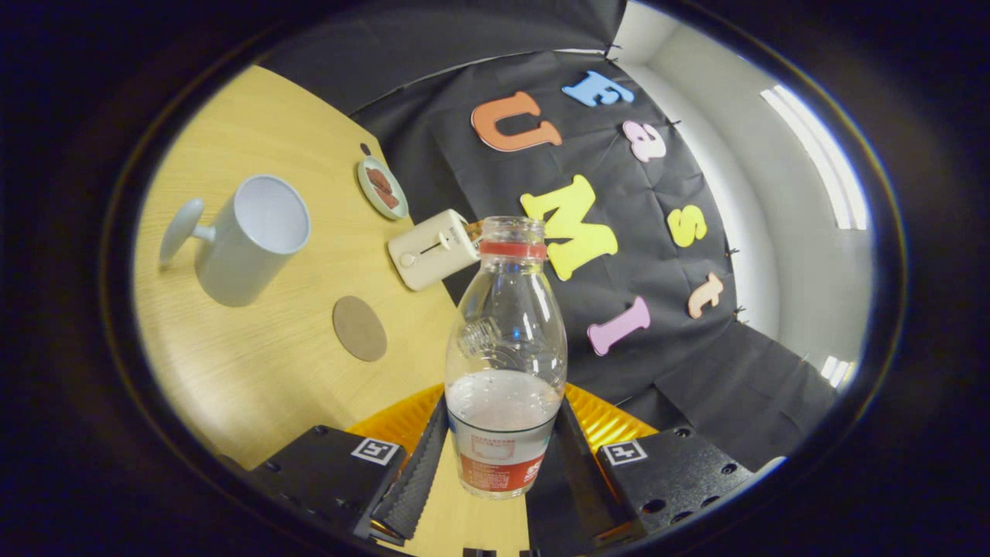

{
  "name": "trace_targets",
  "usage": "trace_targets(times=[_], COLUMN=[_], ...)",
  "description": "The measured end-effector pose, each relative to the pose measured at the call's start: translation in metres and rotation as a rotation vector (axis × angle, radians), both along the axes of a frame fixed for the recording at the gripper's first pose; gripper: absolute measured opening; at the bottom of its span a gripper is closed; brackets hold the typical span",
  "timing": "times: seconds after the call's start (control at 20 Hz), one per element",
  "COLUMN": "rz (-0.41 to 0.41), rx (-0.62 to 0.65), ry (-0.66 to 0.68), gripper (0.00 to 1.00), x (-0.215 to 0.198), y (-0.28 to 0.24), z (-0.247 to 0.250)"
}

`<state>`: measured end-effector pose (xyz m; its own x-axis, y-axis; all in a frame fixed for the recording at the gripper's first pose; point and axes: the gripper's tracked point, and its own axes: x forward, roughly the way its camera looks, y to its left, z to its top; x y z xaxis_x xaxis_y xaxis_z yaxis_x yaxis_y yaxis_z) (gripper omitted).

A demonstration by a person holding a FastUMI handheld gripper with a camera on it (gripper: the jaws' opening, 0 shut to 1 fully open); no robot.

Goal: Take the bottle from table, then pour the juice into the cup, finally place the bottle on the coaster

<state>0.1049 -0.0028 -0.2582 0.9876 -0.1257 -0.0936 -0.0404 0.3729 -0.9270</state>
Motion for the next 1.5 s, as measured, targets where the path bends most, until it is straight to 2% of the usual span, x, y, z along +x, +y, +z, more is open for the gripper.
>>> trace_targets(times=[0.4,0.7,0.95,1.15,1.5], rz=[0.018,0.041,0.093,0.098,0.096], rx=[-0.264,-0.385,-0.476,-0.533,-0.586], ry=[-0.037,-0.059,-0.069,-0.062,-0.084], gripper=[0.8,0.8,0.8,0.8,0.8], x=[0.002,-0.002,-0.01,-0.001,-0.009], y=[0.016,0.031,0.047,0.057,0.061], z=[0.003,0.01,0.015,0.012,0.017])
